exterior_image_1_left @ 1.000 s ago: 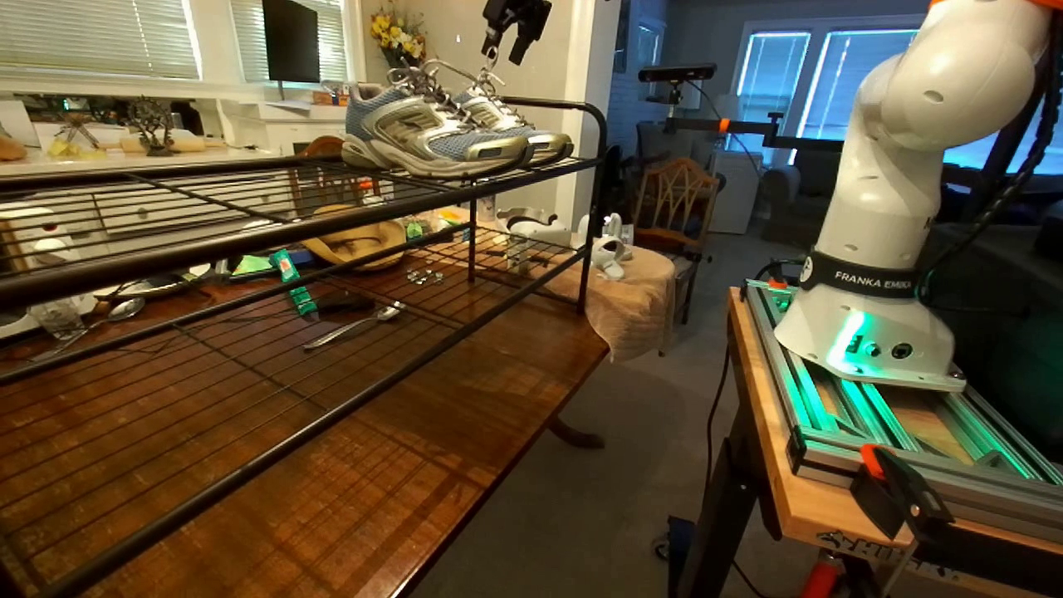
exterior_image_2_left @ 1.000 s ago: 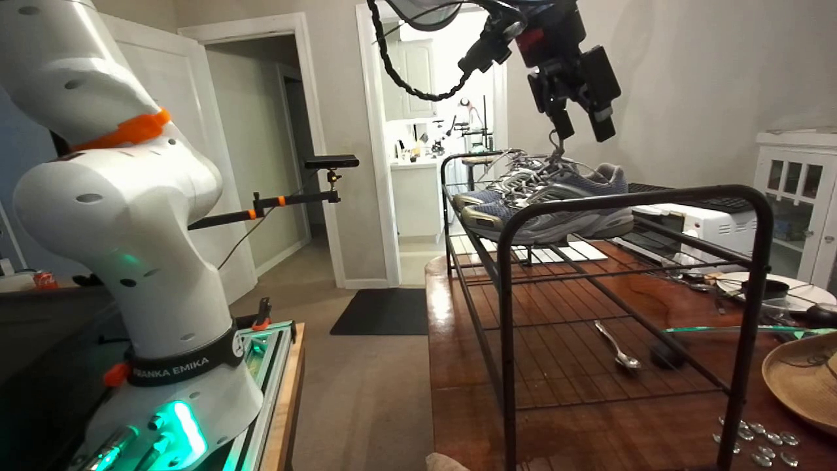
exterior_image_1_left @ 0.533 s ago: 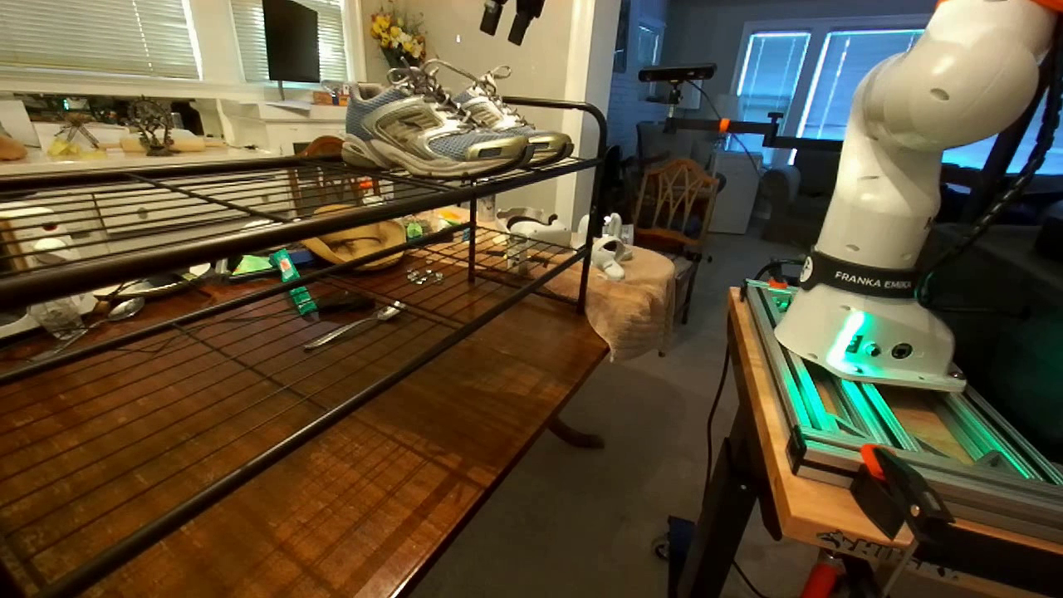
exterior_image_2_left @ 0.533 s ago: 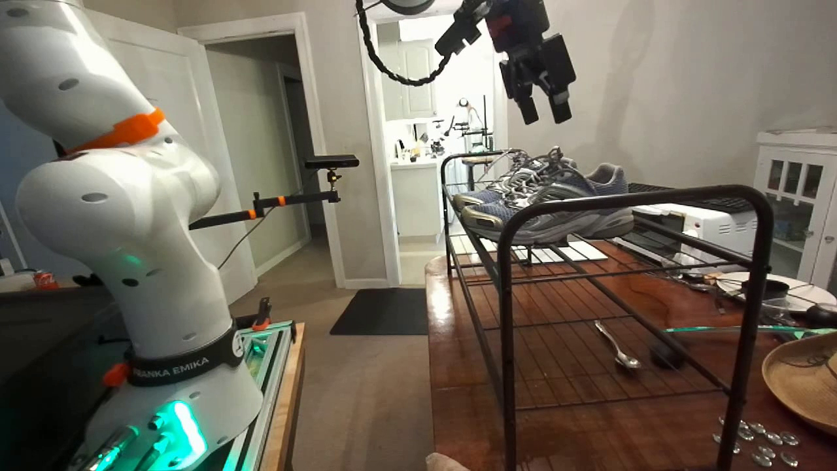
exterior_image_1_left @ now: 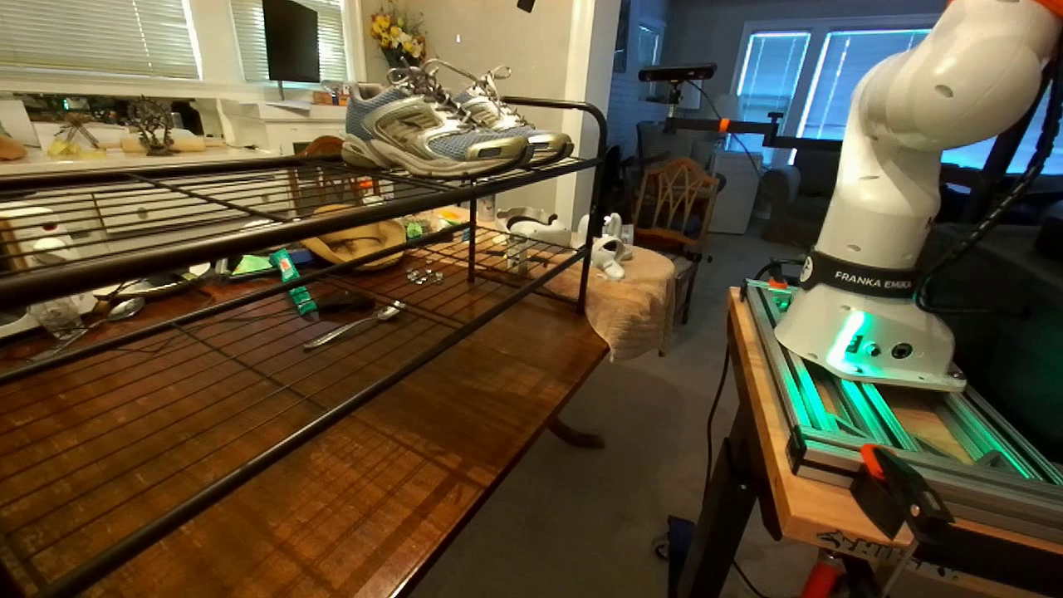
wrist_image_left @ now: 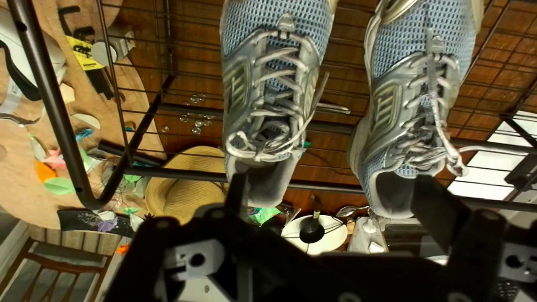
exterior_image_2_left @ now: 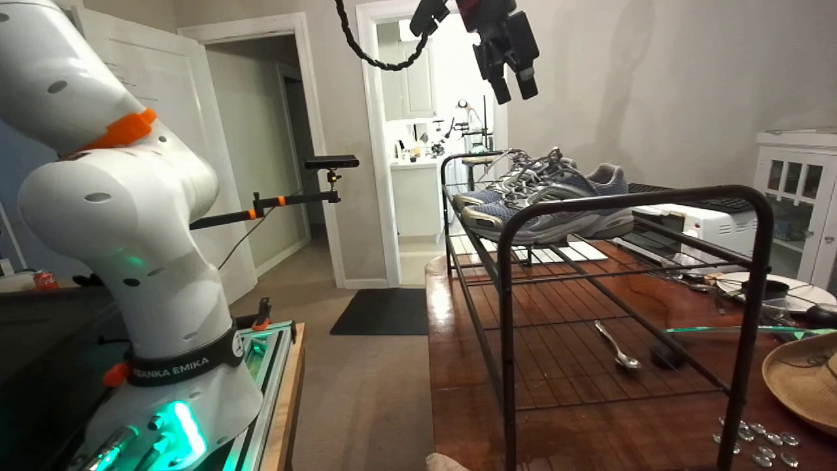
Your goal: Place the right sneaker upright.
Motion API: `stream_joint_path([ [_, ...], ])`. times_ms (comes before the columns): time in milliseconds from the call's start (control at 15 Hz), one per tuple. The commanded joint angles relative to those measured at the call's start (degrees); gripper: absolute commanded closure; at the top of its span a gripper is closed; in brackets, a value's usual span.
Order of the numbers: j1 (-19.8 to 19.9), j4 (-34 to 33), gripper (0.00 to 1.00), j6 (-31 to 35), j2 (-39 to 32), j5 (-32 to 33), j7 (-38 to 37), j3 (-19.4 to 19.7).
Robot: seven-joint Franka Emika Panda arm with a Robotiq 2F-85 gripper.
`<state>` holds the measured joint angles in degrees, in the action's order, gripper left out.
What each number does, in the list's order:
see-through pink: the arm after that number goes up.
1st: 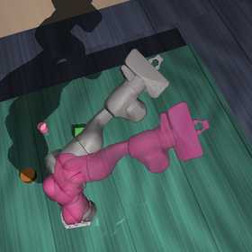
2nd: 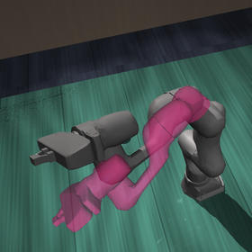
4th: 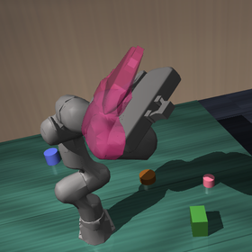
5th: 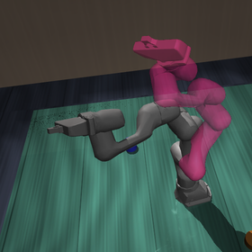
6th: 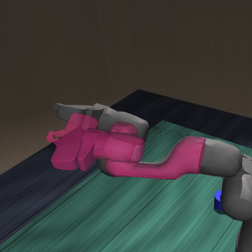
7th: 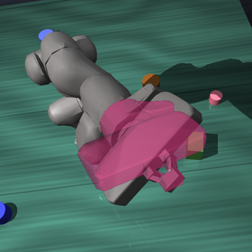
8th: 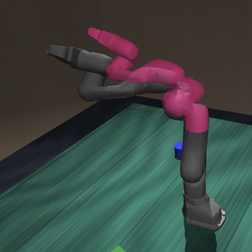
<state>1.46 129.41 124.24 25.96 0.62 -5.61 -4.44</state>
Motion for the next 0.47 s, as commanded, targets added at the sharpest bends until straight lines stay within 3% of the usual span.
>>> stream_joint_path([
  [0,-0.67,-0.13,0.0,-0.31,0.16,0.4,-0.52,0.37],
  [400,-0.65,-0.13,0.0,-0.42,0.22,0.47,-0.82,0.29],
])
